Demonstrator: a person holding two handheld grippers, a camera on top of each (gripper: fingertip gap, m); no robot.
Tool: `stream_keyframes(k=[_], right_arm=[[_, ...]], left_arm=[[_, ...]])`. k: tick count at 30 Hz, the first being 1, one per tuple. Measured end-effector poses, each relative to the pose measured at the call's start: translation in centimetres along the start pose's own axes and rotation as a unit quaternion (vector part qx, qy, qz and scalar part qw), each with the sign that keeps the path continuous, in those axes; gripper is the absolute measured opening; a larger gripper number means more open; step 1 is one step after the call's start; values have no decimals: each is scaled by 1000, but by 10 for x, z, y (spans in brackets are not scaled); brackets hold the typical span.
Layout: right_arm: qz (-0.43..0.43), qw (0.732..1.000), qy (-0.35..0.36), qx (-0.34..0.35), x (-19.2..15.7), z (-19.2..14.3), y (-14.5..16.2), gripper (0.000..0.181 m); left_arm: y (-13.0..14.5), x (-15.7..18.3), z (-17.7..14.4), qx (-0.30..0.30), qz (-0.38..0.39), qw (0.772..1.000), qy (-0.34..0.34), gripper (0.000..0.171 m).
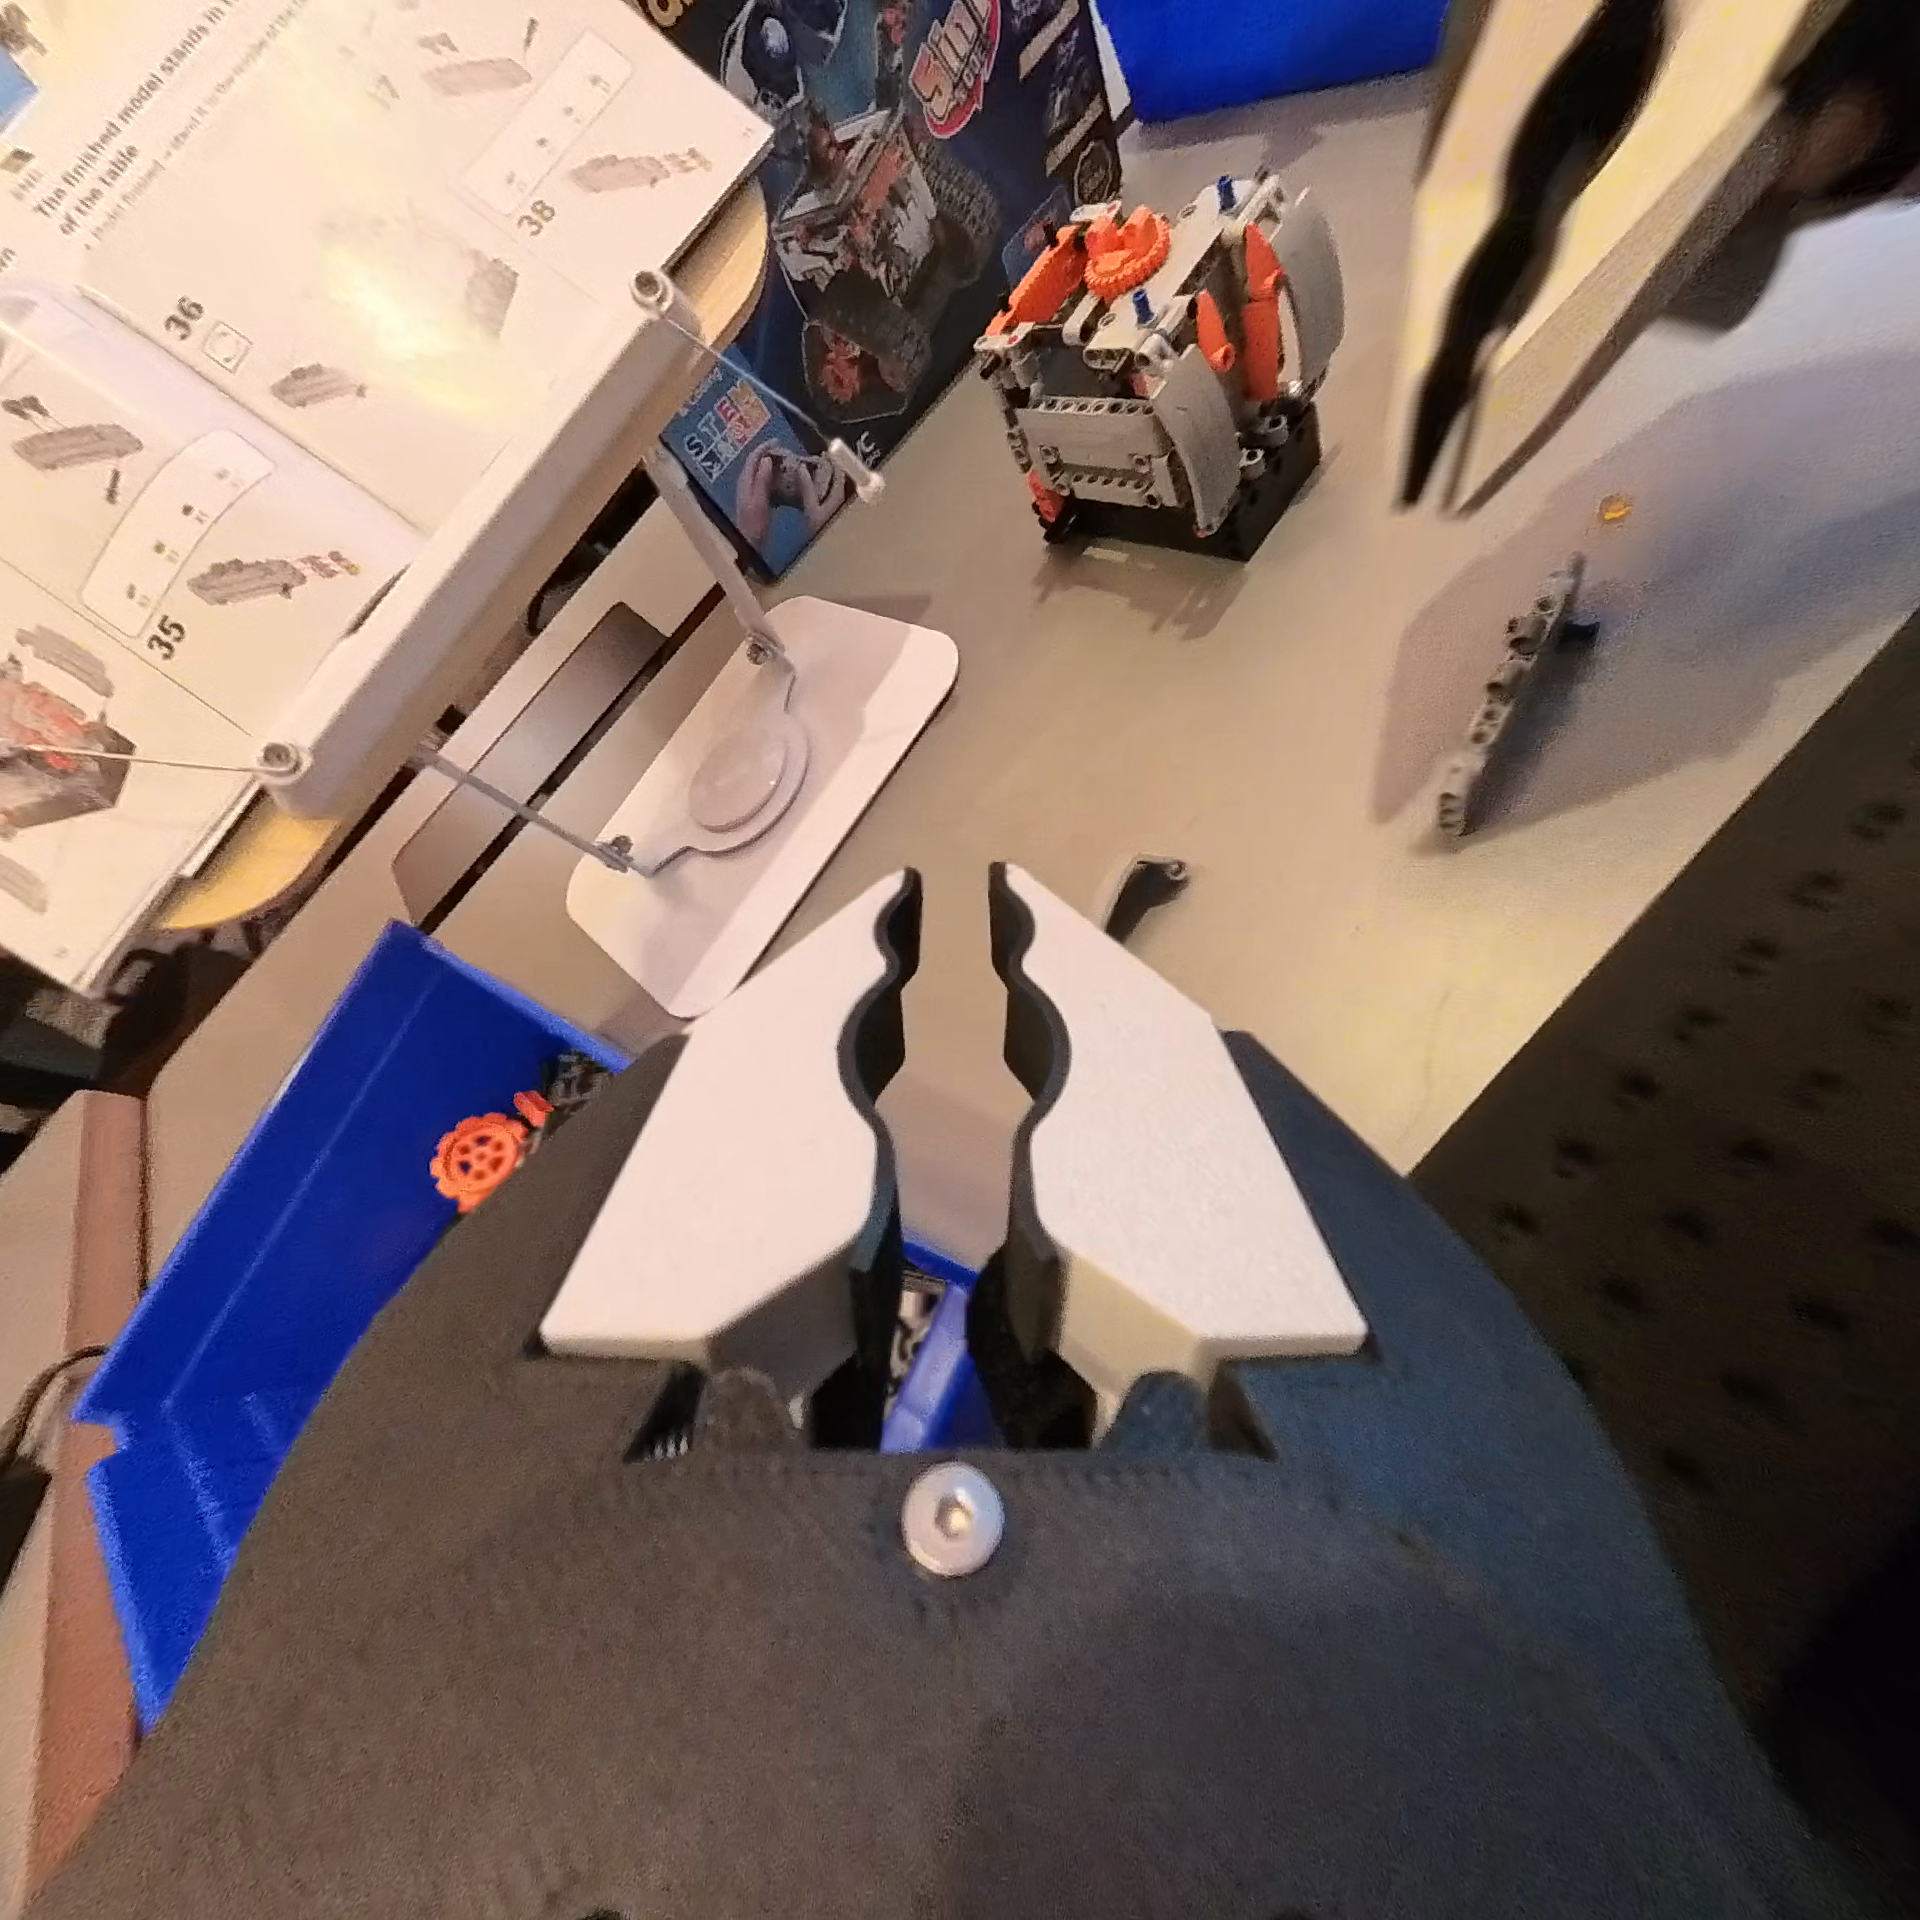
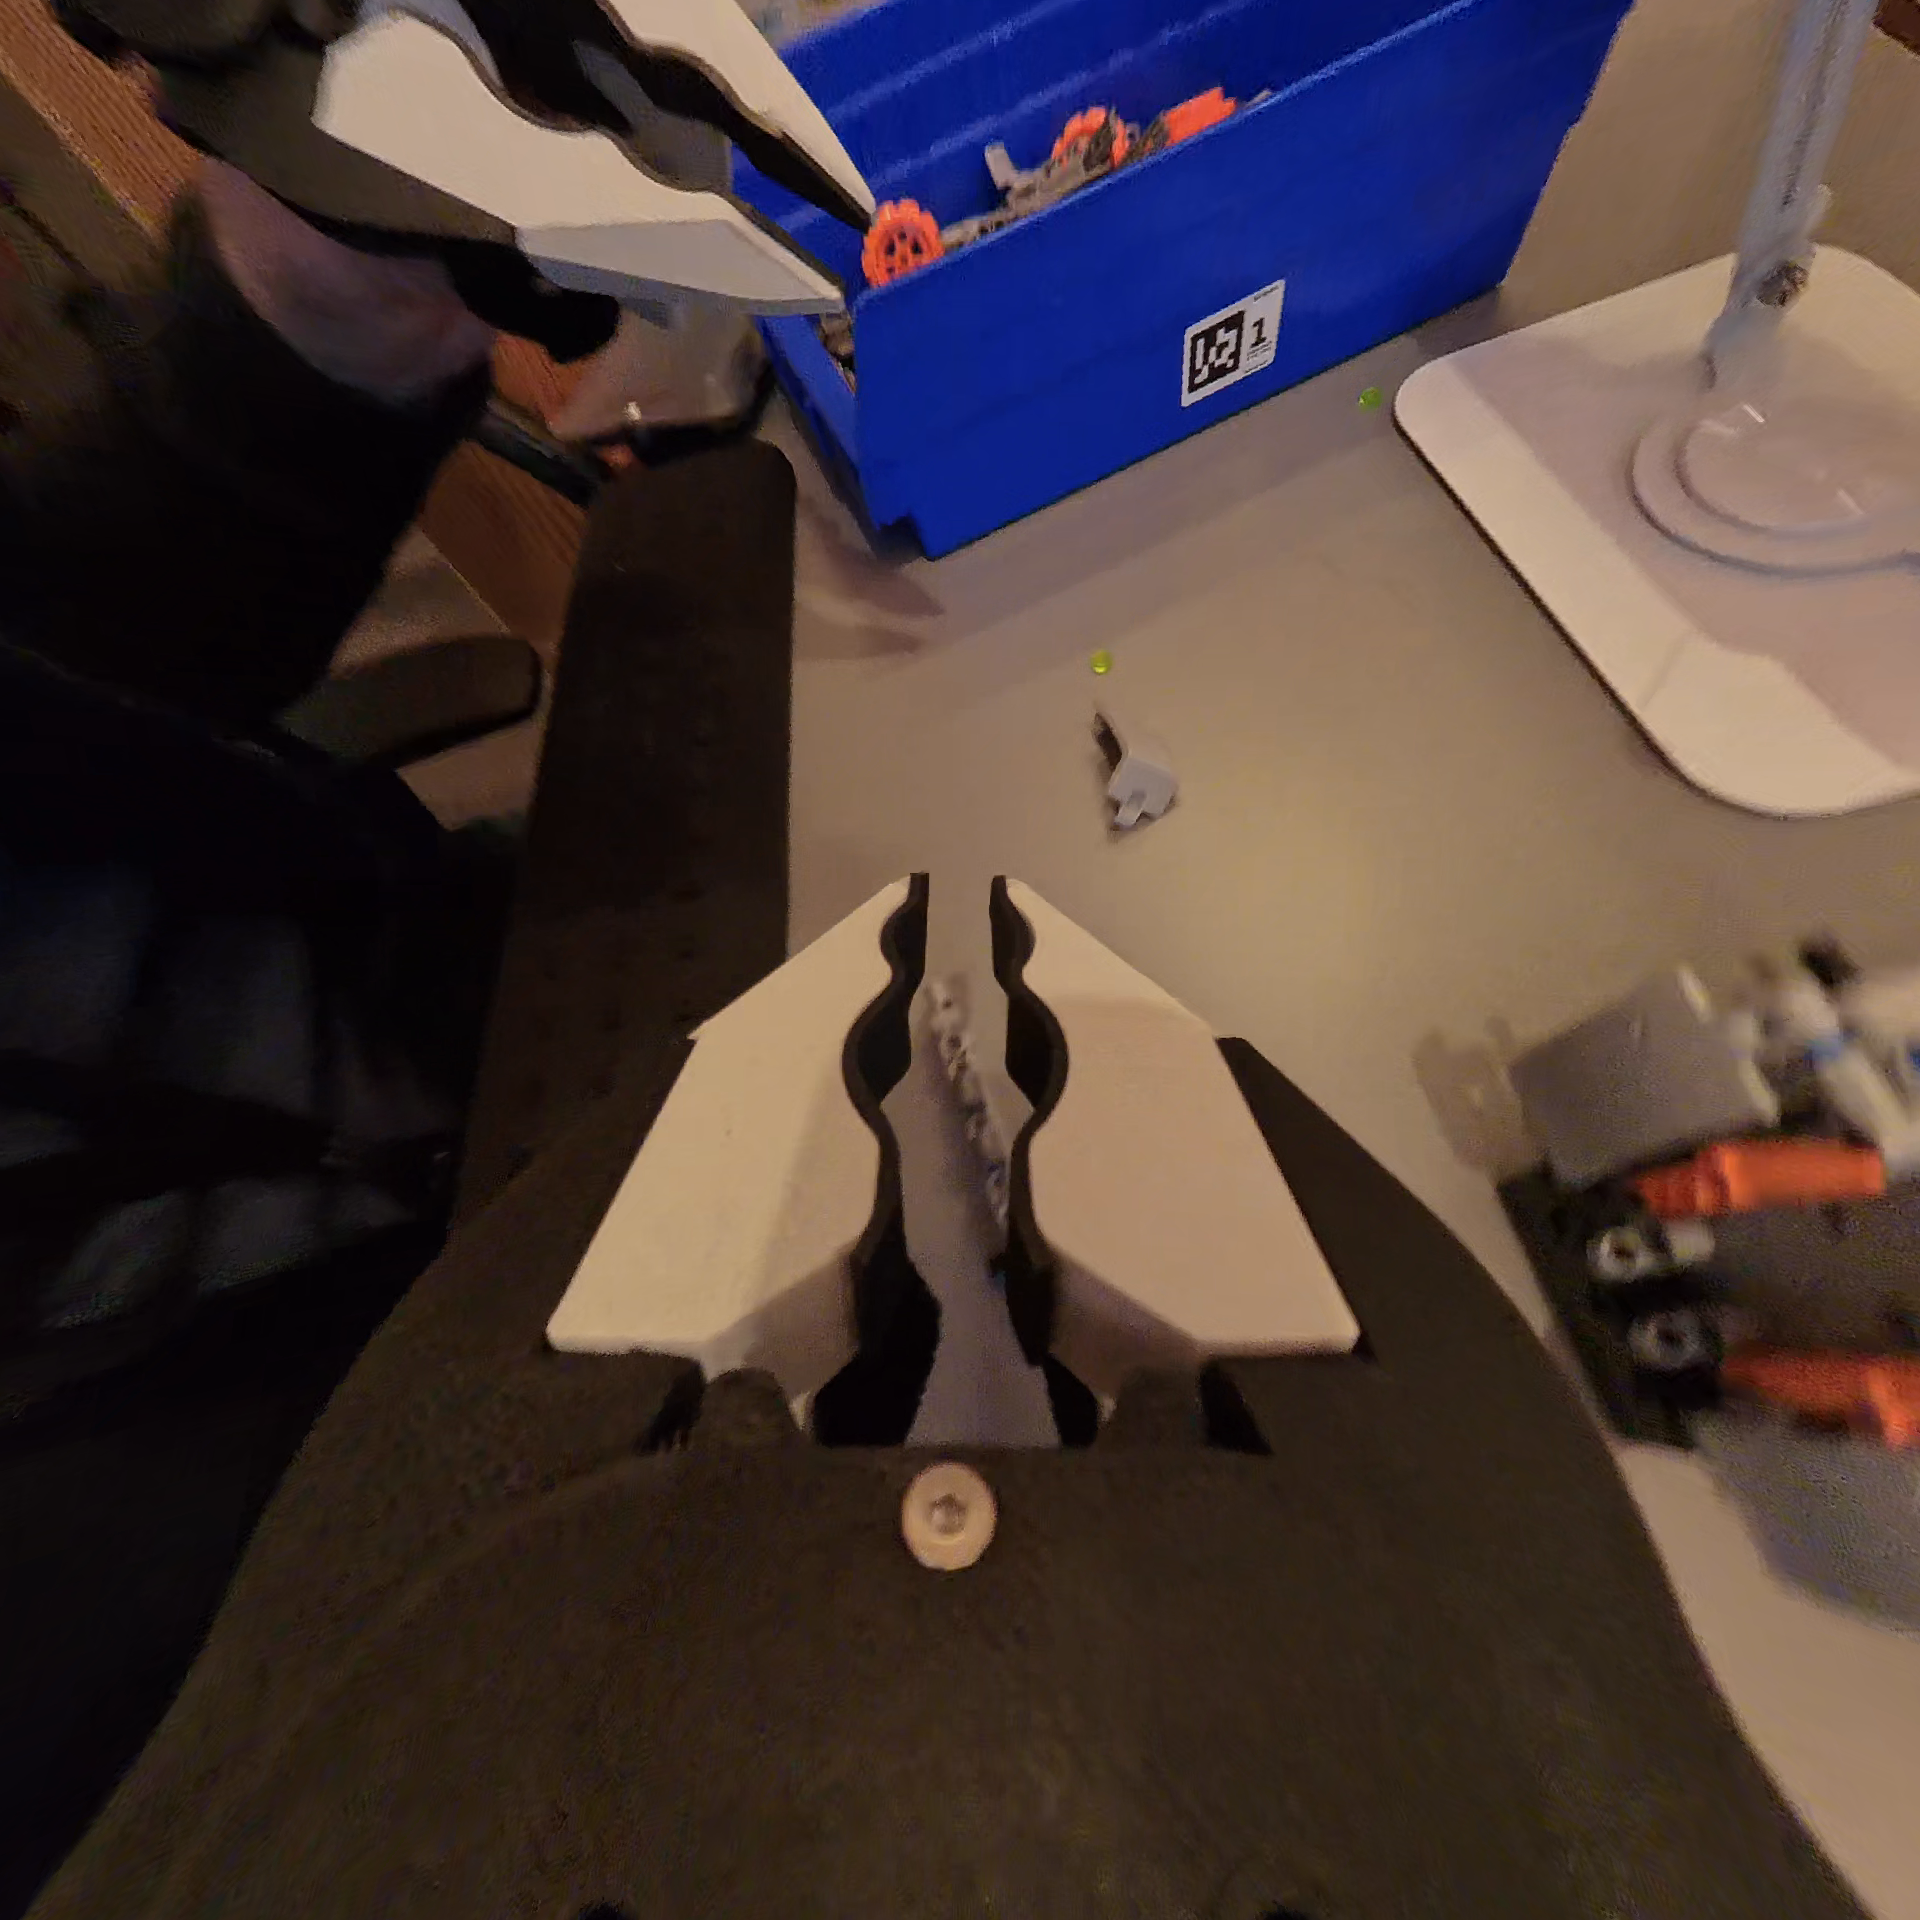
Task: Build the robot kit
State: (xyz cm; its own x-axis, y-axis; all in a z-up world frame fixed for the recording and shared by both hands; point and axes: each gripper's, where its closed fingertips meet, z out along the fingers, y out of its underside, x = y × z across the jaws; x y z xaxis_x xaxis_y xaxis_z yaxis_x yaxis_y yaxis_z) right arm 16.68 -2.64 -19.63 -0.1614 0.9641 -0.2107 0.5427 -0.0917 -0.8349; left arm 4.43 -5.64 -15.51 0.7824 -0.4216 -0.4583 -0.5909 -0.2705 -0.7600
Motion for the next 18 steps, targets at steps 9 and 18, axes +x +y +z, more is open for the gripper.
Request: stream_keyframes(k=[9,18], right_arm=[[-132,980,24,-148,32,119,-22,16],[-153,969,52,-185,65,171,-34,13]], left_arm=[[17,0,-13,23,-23,999,-6,11],[27,0,-18,58,-47,997,7,10]])
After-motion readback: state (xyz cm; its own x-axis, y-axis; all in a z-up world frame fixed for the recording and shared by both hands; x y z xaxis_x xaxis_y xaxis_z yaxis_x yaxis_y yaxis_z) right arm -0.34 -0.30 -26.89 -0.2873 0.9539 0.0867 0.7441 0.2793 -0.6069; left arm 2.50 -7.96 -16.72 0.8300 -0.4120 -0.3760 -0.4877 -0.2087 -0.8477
